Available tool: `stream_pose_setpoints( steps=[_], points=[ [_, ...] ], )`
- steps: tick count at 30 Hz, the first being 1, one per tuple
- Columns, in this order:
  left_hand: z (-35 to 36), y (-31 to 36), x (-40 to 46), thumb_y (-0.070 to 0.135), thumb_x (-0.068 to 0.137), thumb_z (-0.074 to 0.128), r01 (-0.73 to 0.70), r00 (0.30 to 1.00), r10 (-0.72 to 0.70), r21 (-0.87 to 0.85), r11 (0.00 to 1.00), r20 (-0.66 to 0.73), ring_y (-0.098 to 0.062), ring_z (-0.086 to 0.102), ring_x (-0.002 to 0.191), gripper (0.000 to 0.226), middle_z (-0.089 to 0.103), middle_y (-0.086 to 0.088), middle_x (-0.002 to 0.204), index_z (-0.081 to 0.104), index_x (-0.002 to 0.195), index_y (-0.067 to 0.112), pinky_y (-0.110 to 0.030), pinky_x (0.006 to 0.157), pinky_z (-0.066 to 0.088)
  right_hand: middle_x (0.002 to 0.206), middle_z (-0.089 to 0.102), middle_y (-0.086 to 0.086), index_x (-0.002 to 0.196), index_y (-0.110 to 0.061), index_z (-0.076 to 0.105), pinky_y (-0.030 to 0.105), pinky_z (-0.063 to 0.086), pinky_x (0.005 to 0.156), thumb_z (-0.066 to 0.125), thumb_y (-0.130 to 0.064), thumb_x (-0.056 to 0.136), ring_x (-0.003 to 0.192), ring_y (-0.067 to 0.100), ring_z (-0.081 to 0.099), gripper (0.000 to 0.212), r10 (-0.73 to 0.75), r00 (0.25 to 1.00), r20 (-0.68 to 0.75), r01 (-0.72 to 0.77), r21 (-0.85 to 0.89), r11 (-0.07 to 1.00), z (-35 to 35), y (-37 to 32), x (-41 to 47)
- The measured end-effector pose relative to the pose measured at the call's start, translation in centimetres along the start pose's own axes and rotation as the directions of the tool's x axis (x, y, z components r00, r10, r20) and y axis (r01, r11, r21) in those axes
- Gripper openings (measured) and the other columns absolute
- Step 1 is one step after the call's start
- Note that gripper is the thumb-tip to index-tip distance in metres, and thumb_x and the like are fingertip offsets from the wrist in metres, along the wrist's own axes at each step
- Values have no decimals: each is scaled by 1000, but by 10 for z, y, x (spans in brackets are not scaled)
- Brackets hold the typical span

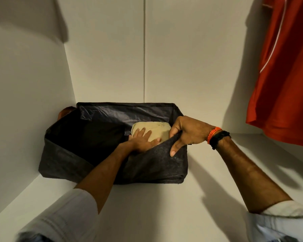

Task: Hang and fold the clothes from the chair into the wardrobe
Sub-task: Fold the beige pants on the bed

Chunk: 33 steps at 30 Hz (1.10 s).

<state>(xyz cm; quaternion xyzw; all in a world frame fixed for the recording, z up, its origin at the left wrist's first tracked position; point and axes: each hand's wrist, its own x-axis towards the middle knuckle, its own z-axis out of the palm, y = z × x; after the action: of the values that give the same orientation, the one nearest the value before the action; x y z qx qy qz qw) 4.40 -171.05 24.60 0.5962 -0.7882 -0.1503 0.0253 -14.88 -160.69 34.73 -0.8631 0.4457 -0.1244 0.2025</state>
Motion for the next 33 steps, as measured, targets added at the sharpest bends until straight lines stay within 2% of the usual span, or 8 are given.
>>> stream_pose_setpoints(
  steps=[4, 8, 11, 13, 16, 19, 26, 33],
  points=[
    [-24, 1, -10, 73, 91, 33, -11, 993, 11, 5, 1000, 114, -27, -7, 152, 85, -7, -2, 165, 5, 157, 28, -51, 122, 0, 79, 75, -7, 77, -29, 77, 22, 53, 81, 89, -28, 66, 76, 5, 66, 17, 5, 1000, -13, -5, -29, 1000, -1, 3, -1],
    [-59, -9, -45, 65, 92, 46, -72, 987, 80, -57, 996, 141, -22, 27, 145, 68, 27, 3, 160, 36, 150, 31, -48, 121, 18, 81, 75, -5, 80, -23, 77, 23, 55, 81, 88, -27, 68, 76, 4, 67, 17, 19, 1000, -11, -19, -36, 999, -3, 4, -2],
    [-75, -31, -72, 59, 91, 51, -133, 974, 155, -138, 981, 163, -15, 57, 115, 44, 63, 7, 119, 66, 116, 26, -42, 108, 41, 80, 75, -8, 78, -28, 76, 22, 55, 77, 88, -29, 68, 75, 4, 68, 16, 23, 999, -23, -24, -60, 998, -4, 4, -2],
    [-83, -47, -87, 59, 84, 57, -137, 969, 168, -173, 975, 182, -14, 65, 100, 47, 67, 11, 100, 70, 110, 21, -38, 97, 49, 77, 74, -10, 75, -31, 75, 17, 52, 70, 89, -32, 66, 73, 2, 67, 16, 31, 999, -33, -33, -73, 997, -3, 5, -1],
    [-89, -72, -108, 63, 69, 62, -129, 976, 159, -193, 973, 147, -11, 66, 90, 59, 68, 16, 85, 71, 111, 22, -34, 88, 51, 78, 73, -13, 79, -29, 77, 18, 51, 76, 91, -39, 59, 76, 0, 66, 27, 35, 999, -25, -37, -122, 992, 3, -4, 4],
    [-91, -81, -123, 64, 72, 59, -129, 979, 160, -222, 967, 125, -12, 70, 93, 48, 73, 12, 95, 72, 99, 27, -34, 87, 52, 79, 73, -11, 84, -26, 78, 20, 53, 80, 93, -44, 52, 78, 2, 67, 39, 2, 1000, -15, -4, -148, 989, 12, -24, 9],
    [-100, -89, -165, 62, 70, 62, -160, 958, 198, -189, 969, 208, -10, 71, 88, 51, 76, 8, 91, 75, 95, 19, -28, 84, 52, 79, 74, -13, 81, -26, 79, 25, 54, 84, 89, -42, 61, 78, 1, 66, 28, -22, 1000, -15, 19, -185, 983, 34, -54, 9],
    [-111, -107, -212, 51, 69, 82, 7, 990, -27, 148, 989, 136, -10, 64, 93, 32, 70, 9, 91, 74, 88, 27, -31, 92, 52, 84, 72, -7, 85, -19, 77, 26, 52, 83, 83, -29, 76, 83, 8, 65, 15, 37, 996, -81, -55, -240, 969, 37, -67, -10]
  ],
)
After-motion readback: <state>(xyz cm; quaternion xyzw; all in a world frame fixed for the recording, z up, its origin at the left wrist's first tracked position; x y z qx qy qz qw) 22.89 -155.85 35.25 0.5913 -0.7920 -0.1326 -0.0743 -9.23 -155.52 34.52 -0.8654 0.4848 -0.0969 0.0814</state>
